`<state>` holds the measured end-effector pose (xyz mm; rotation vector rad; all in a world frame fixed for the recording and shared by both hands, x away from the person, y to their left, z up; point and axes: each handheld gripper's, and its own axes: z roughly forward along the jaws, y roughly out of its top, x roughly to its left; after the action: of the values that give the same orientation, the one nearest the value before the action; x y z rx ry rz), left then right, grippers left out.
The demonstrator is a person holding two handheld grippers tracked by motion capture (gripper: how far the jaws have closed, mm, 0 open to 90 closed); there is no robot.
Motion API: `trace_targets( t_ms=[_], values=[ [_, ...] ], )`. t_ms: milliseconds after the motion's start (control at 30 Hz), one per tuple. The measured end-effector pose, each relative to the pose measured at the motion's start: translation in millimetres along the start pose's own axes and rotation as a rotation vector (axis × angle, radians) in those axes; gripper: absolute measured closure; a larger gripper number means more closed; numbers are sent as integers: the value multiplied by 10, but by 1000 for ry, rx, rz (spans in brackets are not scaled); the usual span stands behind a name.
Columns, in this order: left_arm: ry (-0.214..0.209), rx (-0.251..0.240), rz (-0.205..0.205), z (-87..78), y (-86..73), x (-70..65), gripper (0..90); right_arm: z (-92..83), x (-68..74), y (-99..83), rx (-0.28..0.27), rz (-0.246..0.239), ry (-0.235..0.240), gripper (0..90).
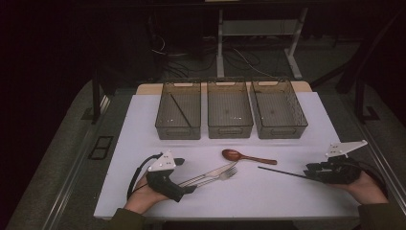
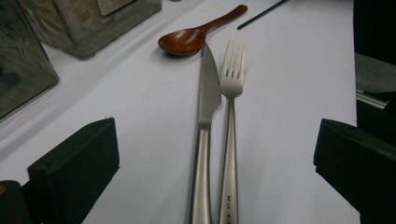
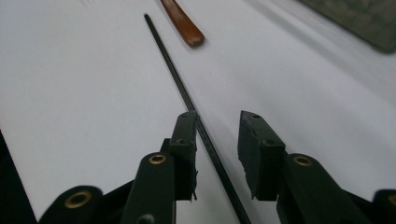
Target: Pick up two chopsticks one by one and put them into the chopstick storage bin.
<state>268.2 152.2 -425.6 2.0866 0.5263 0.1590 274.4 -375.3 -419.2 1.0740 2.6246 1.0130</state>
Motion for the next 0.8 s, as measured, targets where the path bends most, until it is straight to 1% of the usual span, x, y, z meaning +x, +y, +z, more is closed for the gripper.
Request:
trace_targets(
  t_ms=[100,200,333,433,500,533,700,800],
  values=[
    [1,-1,1,-4,4,-4,0,-6,-28,-69,18,9,2,710],
    [1,-1,0,-4,4,-4,0,-12,-50,-121,32,5,-7,729],
    [1,0,1,-5,3,-4,0,3,-79,-191,66,-2,-7,751],
    [2,0,-1,-5,3,-3,0,14,-93,-237,85,4,-13,762],
    [2,1,3,-6,5,-5,0,13,-105,-257,79,7,-7,783],
    [2,0,3,-6,6,-6,0,12,-108,-260,78,3,-10,798],
    [0,-1,2,-2,5,-9,0,15,-98,-263,80,-18,-4,805],
    [1,0,4,-4,6,-10,0,19,-78,-255,91,-51,0,813]
  ],
)
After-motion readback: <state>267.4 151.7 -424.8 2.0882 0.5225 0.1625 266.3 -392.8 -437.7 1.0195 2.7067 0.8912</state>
